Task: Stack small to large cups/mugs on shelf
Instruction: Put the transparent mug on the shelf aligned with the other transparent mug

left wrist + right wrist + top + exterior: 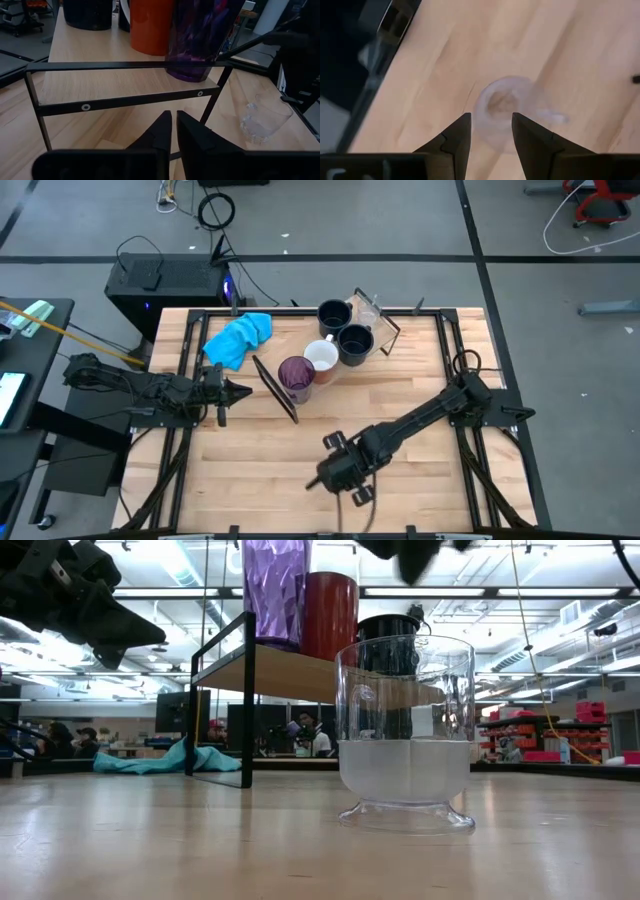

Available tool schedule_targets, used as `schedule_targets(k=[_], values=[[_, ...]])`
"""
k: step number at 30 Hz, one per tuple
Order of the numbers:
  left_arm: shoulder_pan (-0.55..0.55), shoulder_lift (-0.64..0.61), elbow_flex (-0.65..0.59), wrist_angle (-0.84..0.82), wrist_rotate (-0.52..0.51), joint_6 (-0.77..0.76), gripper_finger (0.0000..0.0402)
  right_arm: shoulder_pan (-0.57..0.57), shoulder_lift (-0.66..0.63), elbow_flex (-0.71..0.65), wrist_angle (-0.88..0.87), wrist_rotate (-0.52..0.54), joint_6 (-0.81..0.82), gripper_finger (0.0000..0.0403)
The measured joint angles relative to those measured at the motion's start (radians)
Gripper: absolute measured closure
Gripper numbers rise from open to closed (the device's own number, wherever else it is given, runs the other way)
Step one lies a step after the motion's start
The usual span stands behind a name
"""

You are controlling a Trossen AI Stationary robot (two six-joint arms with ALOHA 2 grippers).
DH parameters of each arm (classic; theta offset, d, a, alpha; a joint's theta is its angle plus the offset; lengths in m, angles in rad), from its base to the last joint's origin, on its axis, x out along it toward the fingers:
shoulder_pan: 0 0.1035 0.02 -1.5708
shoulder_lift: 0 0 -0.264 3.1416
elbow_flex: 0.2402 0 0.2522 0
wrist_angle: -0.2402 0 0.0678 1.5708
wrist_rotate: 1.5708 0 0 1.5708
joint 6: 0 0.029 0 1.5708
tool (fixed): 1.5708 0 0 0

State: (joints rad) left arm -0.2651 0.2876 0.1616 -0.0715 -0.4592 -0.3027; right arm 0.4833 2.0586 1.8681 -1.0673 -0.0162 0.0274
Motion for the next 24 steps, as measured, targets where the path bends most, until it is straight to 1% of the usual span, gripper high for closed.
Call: schedule_targets(k=[4,7,9,12,17,24], values=[[0.0,0.0,0.0,0.0,0.0,0.0,0.0373,0.036,-0.001,-0.029,-0.014,0.005,-0.138,0.0254],[0.0,0.0,0.0,0.0,0.0,0.0,0.0372,0.052,0.002,-0.051,-0.013,0.042,-0.205,0.0254],[0.0,0.0,0.0,0.0,0.0,0.0,0.0369,0.057,0.006,-0.059,-0.016,0.073,-0.214,0.0254],[0.0,0.0,0.0,0.0,0.0,0.0,0.0364,0.057,0.016,-0.069,-0.005,0.092,-0.22,0.0254],[0.0,0.0,0.0,0.0,0.0,0.0,0.0361,0.056,0.05,-0.075,-0.007,0.098,-0.283,0.0254],[0.0,0.0,0.0,0.0,0.0,0.0,0.0371,0.046,0.057,-0.075,0.0,0.101,-0.319,0.026]])
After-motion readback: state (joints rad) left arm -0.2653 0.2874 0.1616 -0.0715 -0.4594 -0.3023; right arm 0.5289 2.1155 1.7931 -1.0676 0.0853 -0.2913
